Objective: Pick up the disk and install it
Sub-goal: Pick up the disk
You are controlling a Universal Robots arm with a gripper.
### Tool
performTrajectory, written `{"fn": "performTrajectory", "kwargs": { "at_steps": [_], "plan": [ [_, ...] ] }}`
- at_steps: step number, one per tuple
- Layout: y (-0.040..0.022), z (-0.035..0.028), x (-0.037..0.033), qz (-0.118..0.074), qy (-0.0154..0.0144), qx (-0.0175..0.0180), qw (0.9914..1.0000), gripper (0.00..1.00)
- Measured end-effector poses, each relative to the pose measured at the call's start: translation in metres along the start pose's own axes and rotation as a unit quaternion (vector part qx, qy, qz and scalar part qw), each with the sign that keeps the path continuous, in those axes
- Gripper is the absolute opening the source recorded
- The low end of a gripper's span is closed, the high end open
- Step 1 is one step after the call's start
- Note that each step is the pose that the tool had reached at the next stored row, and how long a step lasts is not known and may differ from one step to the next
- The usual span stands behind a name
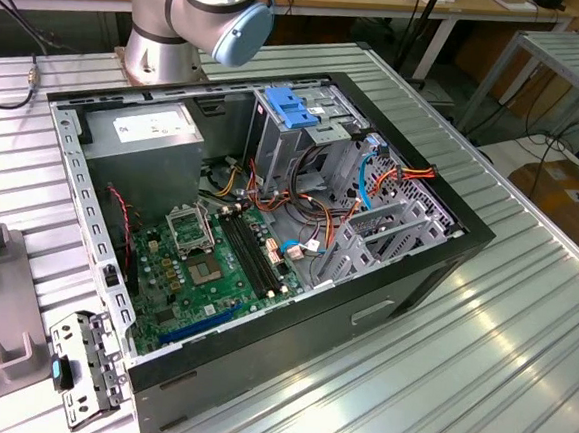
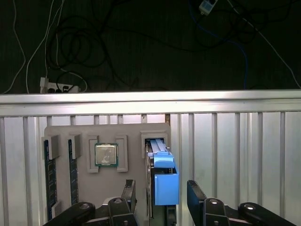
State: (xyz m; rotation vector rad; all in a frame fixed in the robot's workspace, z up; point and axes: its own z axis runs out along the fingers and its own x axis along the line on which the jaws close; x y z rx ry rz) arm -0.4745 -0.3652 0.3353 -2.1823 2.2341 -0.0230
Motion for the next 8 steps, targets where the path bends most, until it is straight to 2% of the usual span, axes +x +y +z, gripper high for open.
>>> {"fn": "performTrajectory", "kwargs": {
  "at_steps": [8],
  "plan": [
    [0.0002, 0.007, 0.0, 0.0, 0.0, -0.0001, 1.0, 0.56]
  ]
}}
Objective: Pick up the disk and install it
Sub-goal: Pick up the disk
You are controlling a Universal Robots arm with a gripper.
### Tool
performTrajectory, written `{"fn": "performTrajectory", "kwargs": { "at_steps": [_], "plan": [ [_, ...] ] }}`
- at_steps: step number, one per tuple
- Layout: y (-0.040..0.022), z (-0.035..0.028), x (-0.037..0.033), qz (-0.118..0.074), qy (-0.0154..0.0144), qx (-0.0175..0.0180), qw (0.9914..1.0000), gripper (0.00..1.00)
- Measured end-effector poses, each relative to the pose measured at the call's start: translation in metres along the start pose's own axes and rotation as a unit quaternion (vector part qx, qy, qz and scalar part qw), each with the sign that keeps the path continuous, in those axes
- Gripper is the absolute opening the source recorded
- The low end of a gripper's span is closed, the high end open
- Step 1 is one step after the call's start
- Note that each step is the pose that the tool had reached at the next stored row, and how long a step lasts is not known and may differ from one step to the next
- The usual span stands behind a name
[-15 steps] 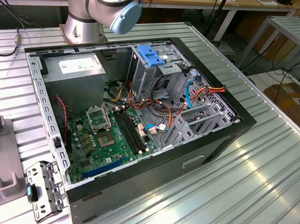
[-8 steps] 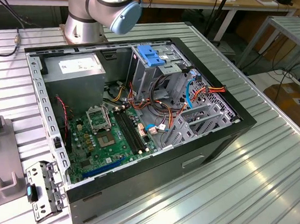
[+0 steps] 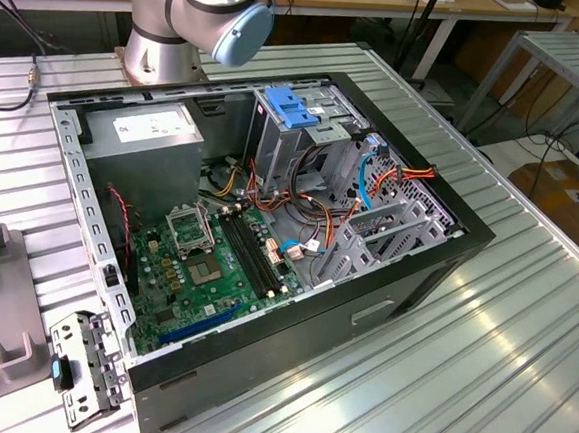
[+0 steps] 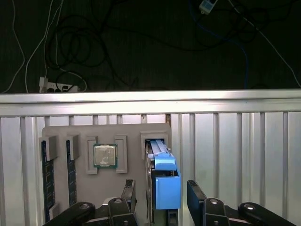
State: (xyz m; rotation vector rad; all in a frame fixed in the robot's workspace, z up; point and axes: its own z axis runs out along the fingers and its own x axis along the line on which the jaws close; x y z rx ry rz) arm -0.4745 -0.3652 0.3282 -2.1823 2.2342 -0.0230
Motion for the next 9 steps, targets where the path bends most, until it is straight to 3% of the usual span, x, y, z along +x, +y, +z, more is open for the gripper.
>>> {"fn": "performTrajectory", "kwargs": {
  "at_steps": [5, 9],
  "plan": [
    [0.0006, 0.0064, -0.0003, 0.0, 0.0, -0.0001, 1.0, 0.56],
    [0.0048, 0.0119, -0.0002, 0.0, -0.0001, 0.0, 1.0, 0.56]
  ]
}}
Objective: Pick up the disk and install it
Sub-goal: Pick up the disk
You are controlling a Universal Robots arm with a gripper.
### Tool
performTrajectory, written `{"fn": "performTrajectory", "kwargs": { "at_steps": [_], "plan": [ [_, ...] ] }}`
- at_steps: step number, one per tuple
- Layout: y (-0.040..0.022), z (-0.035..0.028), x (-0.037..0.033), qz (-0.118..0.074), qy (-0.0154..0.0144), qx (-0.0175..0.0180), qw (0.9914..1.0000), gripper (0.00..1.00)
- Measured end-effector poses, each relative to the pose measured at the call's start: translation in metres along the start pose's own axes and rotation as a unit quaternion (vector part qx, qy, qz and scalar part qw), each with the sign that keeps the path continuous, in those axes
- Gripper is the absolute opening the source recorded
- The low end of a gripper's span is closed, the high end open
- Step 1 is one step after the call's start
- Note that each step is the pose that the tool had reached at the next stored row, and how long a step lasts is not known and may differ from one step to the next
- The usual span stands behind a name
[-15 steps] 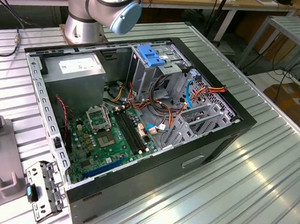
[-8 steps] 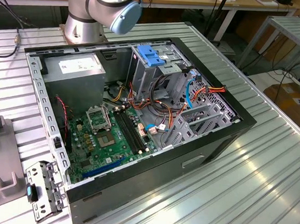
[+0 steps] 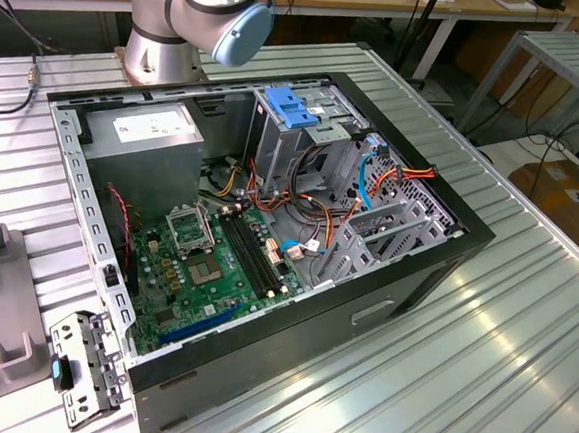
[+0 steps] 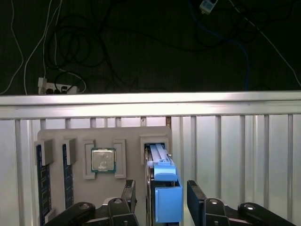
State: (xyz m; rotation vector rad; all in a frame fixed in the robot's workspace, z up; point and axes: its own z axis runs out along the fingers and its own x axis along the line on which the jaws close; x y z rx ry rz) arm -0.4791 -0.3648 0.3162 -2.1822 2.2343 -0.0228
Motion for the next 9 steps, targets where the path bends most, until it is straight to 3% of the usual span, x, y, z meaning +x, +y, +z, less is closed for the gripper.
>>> {"fn": "performTrajectory", "kwargs": {
  "at_steps": [2, 5, 6, 7, 9],
  "plan": [
    [0.0015, 0.0047, -0.0008, 0.0, 0.0, -0.0007, 1.0, 0.56],
    [0.0017, 0.0098, -0.0032, 0.0, 0.0002, -0.0053, 0.99999, 0.54],
    [0.0018, 0.0098, -0.0032, 0.0, 0.0002, -0.0053, 0.99999, 0.54],
    [0.0017, 0.0098, -0.0033, 0.0, 0.0002, -0.0053, 0.99999, 0.47],
    [0.0016, 0.0111, -0.0033, 0.0, 0.0005, -0.0052, 0.99999, 0.47]
  ]
}}
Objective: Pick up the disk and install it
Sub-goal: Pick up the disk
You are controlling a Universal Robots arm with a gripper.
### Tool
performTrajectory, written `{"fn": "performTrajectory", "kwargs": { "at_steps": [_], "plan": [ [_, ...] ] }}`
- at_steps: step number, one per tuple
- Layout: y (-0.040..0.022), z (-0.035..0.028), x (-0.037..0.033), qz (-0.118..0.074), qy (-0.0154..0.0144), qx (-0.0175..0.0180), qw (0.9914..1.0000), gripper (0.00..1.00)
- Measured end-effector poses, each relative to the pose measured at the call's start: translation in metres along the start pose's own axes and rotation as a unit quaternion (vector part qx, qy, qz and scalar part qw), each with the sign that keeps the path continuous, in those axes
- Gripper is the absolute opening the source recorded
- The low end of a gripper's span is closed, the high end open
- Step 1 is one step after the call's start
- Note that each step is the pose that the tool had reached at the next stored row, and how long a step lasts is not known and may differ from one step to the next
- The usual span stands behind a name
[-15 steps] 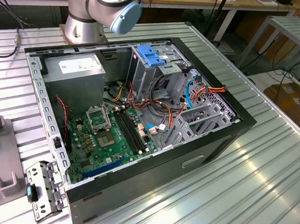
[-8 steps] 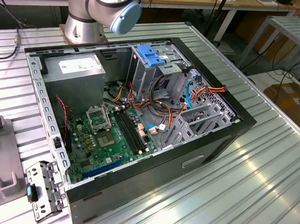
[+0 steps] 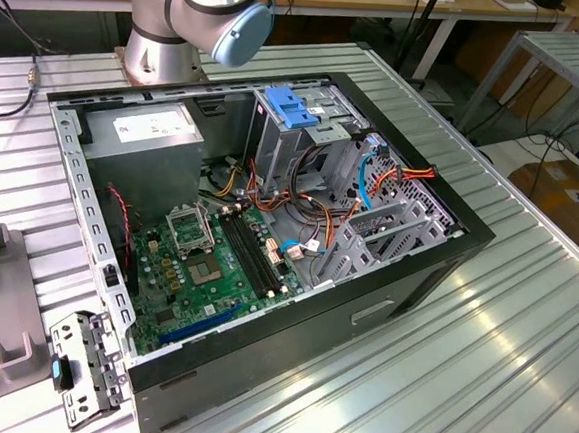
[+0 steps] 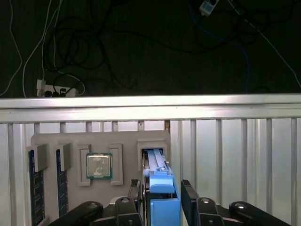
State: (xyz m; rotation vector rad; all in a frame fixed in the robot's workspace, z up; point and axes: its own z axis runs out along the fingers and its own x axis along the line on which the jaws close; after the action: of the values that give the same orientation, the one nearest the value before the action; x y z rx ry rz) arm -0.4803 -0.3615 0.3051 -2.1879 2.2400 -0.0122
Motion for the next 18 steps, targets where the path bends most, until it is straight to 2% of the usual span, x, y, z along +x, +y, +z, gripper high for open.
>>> {"fn": "performTrajectory", "kwargs": {
  "at_steps": [5, 6, 8, 12, 14, 15, 18],
  "plan": [
    [-0.0014, 0.0055, 0.0, 0.001, 0.0001, 0.0, 1.0, 0.47],
    [-0.0026, 0.0066, 0.0, 0.008, 0.0002, 0.0001, 0.99997, 0.47],
    [-0.0026, 0.0066, 0.0, 0.015, 0.0003, 0.0, 0.99988, 0.47],
    [-0.0027, 0.0066, 0.0, 0.015, 0.0003, 0.0, 0.99988, 0.47],
    [-0.0028, 0.0067, 0.0, 0.015, 0.0003, -0.002, 0.99988, 0.47],
    [-0.0028, 0.0068, 0.0, 0.015, 0.0005, -0.0052, 0.99987, 0.47],
    [-0.0028, 0.0069, 0.0, 0.015, 0.0005, -0.0055, 0.99987, 0.47]
  ]
}}
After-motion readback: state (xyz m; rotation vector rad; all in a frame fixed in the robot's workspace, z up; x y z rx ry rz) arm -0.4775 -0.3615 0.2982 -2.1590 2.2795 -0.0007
